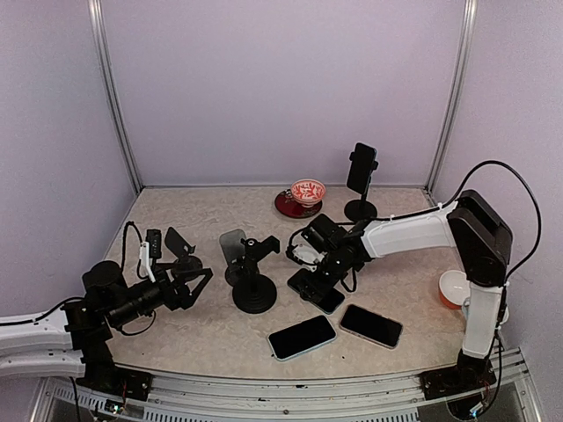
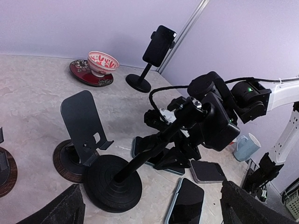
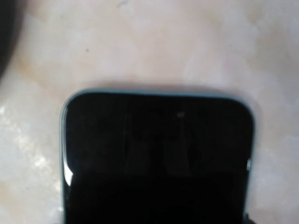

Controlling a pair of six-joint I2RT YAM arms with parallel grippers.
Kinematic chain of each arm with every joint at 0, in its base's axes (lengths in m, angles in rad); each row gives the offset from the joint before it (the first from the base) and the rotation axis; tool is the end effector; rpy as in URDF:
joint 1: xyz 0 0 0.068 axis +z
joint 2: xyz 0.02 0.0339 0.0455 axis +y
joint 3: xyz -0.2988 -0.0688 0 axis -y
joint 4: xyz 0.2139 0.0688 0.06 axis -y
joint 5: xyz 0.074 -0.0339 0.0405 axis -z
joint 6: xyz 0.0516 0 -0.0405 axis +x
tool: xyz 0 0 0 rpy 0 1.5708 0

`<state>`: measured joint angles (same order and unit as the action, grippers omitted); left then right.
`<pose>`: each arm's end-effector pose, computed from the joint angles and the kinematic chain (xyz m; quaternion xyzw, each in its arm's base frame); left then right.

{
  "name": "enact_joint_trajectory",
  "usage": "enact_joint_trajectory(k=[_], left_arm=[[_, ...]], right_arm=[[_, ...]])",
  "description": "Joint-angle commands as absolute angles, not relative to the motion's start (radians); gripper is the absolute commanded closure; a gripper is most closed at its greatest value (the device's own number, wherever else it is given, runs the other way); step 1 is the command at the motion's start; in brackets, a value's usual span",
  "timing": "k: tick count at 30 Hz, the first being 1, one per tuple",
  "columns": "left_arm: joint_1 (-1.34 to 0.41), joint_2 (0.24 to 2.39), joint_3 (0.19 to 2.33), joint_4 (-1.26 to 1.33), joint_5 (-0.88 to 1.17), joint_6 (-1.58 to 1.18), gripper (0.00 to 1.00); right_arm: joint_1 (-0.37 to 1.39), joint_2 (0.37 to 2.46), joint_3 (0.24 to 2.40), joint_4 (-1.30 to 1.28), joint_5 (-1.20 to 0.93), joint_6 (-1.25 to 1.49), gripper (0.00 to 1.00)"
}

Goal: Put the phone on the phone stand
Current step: Pick up the phone at the center of the board.

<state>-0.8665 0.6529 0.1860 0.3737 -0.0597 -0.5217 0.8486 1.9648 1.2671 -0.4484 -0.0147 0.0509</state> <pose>0.0837 -0.0937 0.2406 0.1070 0.7314 -0.4136 0.5315 0.2565 0.2923 0.1835 -0.3811 0.9002 0.0981 0.1867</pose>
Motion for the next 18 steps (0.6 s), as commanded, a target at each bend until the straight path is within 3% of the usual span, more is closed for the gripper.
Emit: enact_joint_trajectory(k=[1, 18], left_arm=[[-0.873, 0.654, 0.210, 0.402, -0.064, -0.506, 0.01], [-0.931, 0.637, 0.267, 0.371, -0.034, -0.487, 0.01]], right_arm=[[0.844, 1.888, 1.201, -0.387, -0.055, 0.070, 0.58], [0.843, 1.530, 1.036, -0.160, 0.150, 0.170, 0.59]])
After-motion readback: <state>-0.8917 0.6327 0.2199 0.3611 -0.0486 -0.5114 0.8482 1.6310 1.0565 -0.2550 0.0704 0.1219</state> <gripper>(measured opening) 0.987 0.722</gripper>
